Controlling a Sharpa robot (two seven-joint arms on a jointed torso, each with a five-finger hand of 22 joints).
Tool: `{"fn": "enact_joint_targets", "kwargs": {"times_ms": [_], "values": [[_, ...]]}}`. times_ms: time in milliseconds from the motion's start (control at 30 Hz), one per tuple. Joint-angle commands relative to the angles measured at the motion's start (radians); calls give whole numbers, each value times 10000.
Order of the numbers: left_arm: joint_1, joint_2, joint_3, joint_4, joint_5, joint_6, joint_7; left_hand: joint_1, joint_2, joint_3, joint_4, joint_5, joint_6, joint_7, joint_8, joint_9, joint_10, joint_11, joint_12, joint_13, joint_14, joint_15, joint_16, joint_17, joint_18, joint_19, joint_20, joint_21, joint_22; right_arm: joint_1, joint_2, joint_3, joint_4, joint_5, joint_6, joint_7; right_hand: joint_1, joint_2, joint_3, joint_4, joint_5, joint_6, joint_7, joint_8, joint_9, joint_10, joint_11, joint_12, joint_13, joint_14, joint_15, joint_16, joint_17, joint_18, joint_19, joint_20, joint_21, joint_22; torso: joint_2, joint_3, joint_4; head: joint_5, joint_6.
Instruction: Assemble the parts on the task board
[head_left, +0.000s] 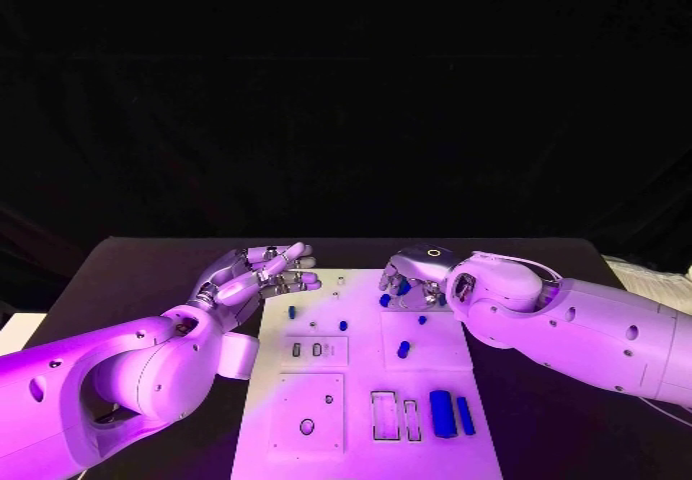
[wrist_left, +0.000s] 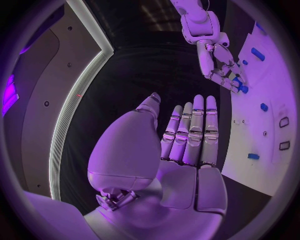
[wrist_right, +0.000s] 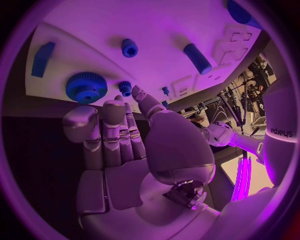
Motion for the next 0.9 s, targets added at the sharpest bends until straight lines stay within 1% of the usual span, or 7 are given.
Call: {"fn": "enact_joint_targets", "kwargs": {"times_ms": [33, 267, 367, 533, 633, 733, 900], "values": [[19, -8, 9, 19, 36, 220, 23, -24, 87, -3, -60, -29, 14, 84, -54, -16, -38, 50, -40, -11, -48, 38, -61, 13, 109, -22, 64, -63, -16, 2, 51, 4, -50, -346, 462, -126, -9, -104, 136, 47, -73, -16, 1, -31, 13, -78, 22, -26, 4, 217, 34, 101, 78, -133, -122, -12, 123, 106, 74, -3, 18, -21, 46], [23, -22, 9, 50, 36, 232, 9, -26, 92, -7, -63, -28, 7, 90, -65, -16, -47, 56, -53, -11, -53, 43, -72, 15, 109, -26, 68, -68, -21, 1, 174, 3, -193, -393, 434, -136, 20, -123, 309, 174, -80, -11, 2, -29, 14, -79, 29, -23, 5, 189, 38, 279, 233, -141, -194, 9, 306, 283, 122, 0, 46, -22, 65], [28, -47, 9, 72, 36, 232, 3, -26, 92, -7, -63, -28, 7, 90, -65, -16, -47, 56, -53, -11, -53, 43, -72, 15, 109, -26, 68, -68, -21, 0, 212, 2, -224, -401, 444, -132, 26, -121, 399, 246, -77, 9, 5, -24, 17, -70, 29, -21, 6, 181, 42, 361, 302, -145, -221, 17, 391, 365, 147, -5, 31, -7, 65], [43, -72, 10, 88, 36, 230, -16, -27, 96, -11, -67, -28, -1, 96, -77, -16, -57, 61, -67, -11, -59, 47, -83, 16, 108, -31, 72, -74, -26, 0, 239, 2, -239, -405, 503, -135, 72, -86, 621, 389, -64, 99, -1, -4, 31, -20, 20, -17, 9, 182, 40, 569, 493, -163, -249, 25, 586, 577, 193, -8, 24, -10, 68], [49, -74, 10, 88, 36, 230, -30, -27, 97, -12, -68, -27, -2, 97, -80, -16, -59, 62, -70, -11, -60, 48, -85, 17, 108, -32, 72, -75, -27, 0, 252, 2, -250, -406, 549, -121, 133, -36, 779, 453, -87, 222, -6, 31, 52, 40, 5, -8, 15, 184, 32, 674, 586, -173, -257, 23, 689, 693, 210, -6, 23, -22, 68], [52, -76, 10, 87, 36, 228, -41, -27, 99, -14, -70, -27, -7, 99, -85, -16, -65, 65, -76, -12, -63, 50, -90, 17, 108, -34, 74, -77, -29, 0, 257, 2, -244, -406, 533, -91, 239, 78, 1035, 545, -288, 421, -53, 86, 90, 202, -35, 18, 34, 221, -4, 933, 850, -211, -213, 8, 911, 985, 223, -8, 25, -28, 53], [54, -78, 10, 86, 36, 199, -20, -28, 102, -17, -71, -27, -12, 104, -93, -16, -71, 68, -85, -12, -66, 53, -97, 19, 108, -37, 76, -81, -33, 0, 260, 2, -248, -404, 148, 6, 387, 266, 1421, 696, -490, 736, -143, 182, 167, 448, -120, 37, 62, 222, -60, 1125, 1021, -232, -216, -34, 1097, 1197, 238, -8, 44, -25, 51]]}}
